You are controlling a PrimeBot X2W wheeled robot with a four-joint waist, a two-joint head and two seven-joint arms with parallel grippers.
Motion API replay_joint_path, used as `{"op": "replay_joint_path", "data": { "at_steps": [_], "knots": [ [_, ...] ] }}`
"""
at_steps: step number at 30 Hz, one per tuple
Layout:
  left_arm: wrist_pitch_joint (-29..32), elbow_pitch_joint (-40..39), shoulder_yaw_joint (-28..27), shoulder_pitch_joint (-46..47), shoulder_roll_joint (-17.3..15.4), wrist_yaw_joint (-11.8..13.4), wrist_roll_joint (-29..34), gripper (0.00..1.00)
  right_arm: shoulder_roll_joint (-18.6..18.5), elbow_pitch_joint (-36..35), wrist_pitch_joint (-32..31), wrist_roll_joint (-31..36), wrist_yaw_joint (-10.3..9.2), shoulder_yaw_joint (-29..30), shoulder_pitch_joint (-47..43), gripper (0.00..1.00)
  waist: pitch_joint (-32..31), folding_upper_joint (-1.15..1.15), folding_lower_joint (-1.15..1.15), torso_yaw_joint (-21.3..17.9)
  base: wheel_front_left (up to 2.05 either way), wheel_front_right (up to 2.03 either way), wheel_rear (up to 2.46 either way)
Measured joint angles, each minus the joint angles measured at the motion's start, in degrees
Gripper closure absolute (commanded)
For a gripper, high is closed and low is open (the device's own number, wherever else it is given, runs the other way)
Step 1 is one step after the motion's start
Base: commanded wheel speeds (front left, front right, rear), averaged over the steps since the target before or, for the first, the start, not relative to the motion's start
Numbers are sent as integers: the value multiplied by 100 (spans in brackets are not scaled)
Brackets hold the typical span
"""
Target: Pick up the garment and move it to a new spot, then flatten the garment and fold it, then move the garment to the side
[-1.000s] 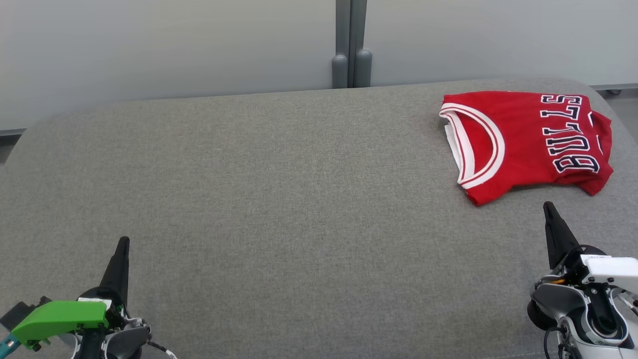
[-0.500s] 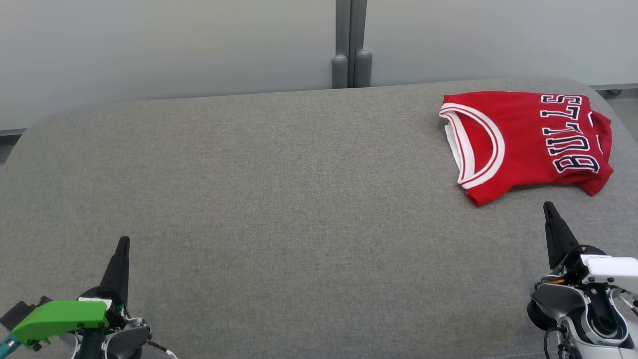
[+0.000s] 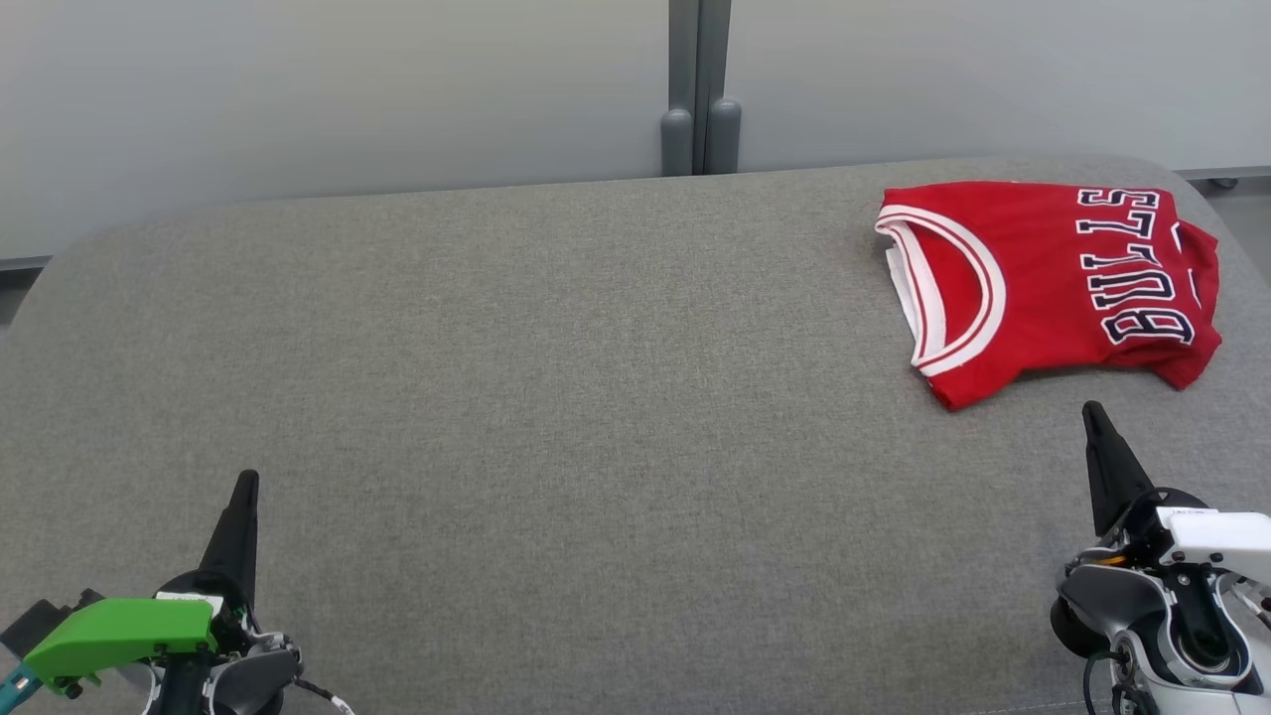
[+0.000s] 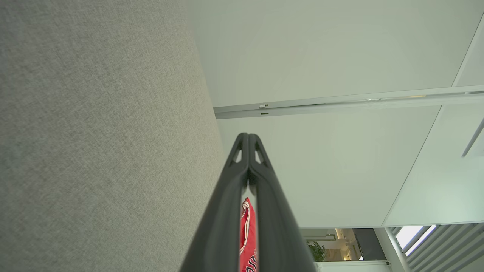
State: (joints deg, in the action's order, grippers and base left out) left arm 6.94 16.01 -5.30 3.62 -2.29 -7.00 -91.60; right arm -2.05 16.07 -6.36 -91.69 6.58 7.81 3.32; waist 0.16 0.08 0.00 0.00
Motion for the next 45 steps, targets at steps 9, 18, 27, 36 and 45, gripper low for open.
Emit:
{"op": "replay_joint_path", "data": {
  "at_steps": [9, 18, 27, 36, 45],
  "knots": [
    [0, -4, 3, 0, 0, 0, 0, 100, 0, -1, 0, 0, 7, 0, 0, 100, 0, 0, 0, 0, 0, 0, 0],
    [0, -7, 5, 0, 1, 0, 0, 100, 0, -1, 0, 0, 15, 0, 0, 100, 0, 0, 0, 0, 0, 0, 0],
    [0, -9, 8, 0, 1, -1, 0, 100, 0, -2, 0, 0, 15, 0, 0, 100, 0, 0, 0, 0, 0, 0, 0],
    [-1, -10, 10, 0, 1, -1, 0, 100, 0, -2, 0, 0, 16, 0, 0, 100, 0, 0, 0, 0, 0, 0, 0],
    [-1, -11, 11, 0, 1, -1, 0, 100, 0, -3, 1, 0, 45, 0, 0, 100, 1, 0, 0, 0, 0, 0, 0]
  ]
}}
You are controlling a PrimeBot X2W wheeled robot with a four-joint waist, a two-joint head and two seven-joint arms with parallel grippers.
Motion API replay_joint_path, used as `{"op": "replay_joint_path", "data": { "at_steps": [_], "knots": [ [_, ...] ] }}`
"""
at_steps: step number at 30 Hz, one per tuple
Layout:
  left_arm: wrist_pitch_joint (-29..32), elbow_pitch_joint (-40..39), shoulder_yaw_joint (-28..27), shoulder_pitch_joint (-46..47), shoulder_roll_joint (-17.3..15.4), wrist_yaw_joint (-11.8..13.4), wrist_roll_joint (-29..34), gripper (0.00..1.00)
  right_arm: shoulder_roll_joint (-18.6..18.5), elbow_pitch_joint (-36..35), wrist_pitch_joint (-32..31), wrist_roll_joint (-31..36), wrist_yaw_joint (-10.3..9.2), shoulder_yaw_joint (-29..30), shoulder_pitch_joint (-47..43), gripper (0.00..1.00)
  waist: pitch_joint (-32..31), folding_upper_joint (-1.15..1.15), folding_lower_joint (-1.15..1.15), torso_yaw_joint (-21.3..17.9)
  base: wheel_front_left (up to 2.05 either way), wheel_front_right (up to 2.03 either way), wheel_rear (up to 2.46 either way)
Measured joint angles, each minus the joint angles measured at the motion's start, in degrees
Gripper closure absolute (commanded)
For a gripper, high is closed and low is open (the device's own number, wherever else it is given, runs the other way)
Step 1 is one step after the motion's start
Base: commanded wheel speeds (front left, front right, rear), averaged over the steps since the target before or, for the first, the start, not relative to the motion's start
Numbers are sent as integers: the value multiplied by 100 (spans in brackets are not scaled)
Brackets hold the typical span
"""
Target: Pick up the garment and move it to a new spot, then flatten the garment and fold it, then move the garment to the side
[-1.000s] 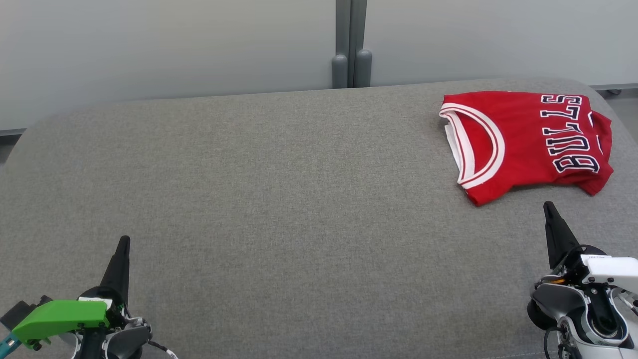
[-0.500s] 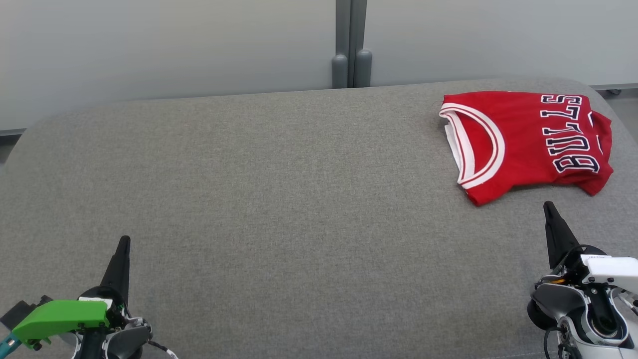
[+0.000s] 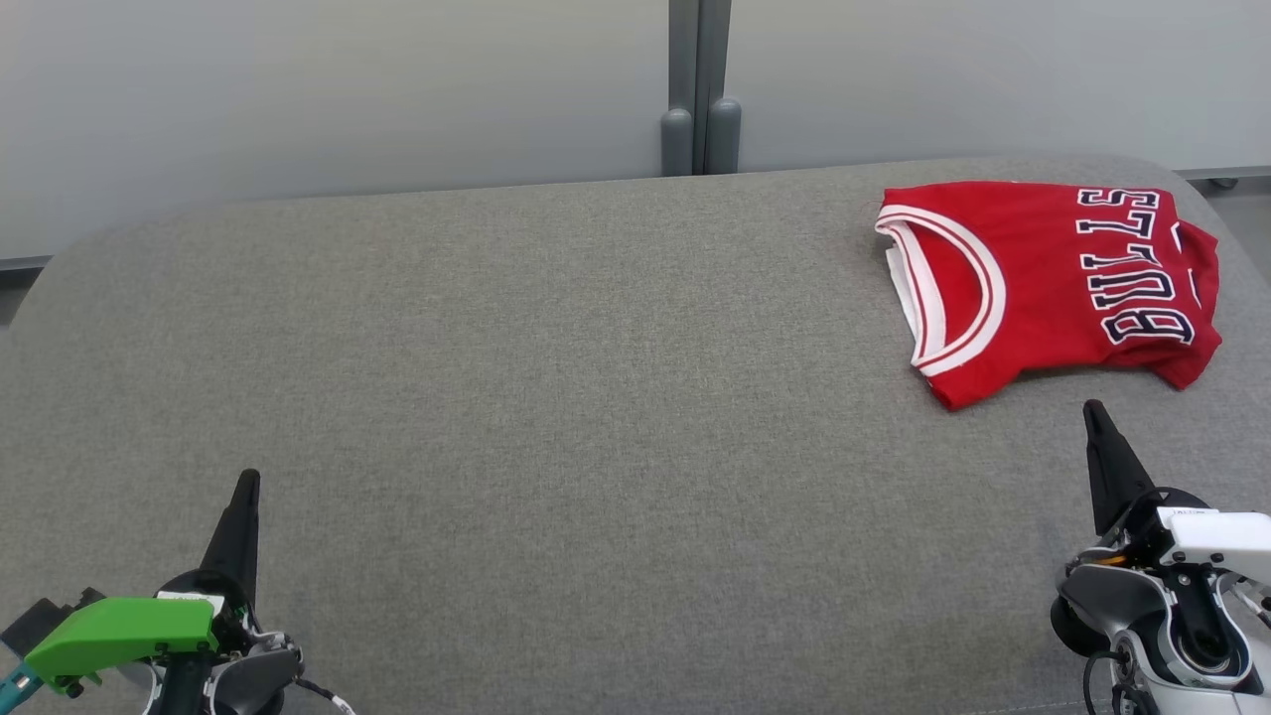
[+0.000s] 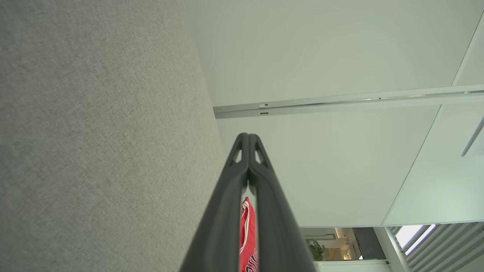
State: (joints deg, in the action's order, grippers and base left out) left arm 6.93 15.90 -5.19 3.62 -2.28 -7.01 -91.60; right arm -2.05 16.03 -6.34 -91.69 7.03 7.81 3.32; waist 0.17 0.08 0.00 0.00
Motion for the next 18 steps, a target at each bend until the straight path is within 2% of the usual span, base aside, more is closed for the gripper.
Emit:
{"op": "replay_joint_path", "data": {
  "at_steps": [18],
  "knots": [
    [0, -1, 2, 0, 0, 0, 0, 100, 0, -1, -1, 0, 1, 0, 0, 100, 0, 0, 0, 0, 0, 0, 0]
  ]
}}
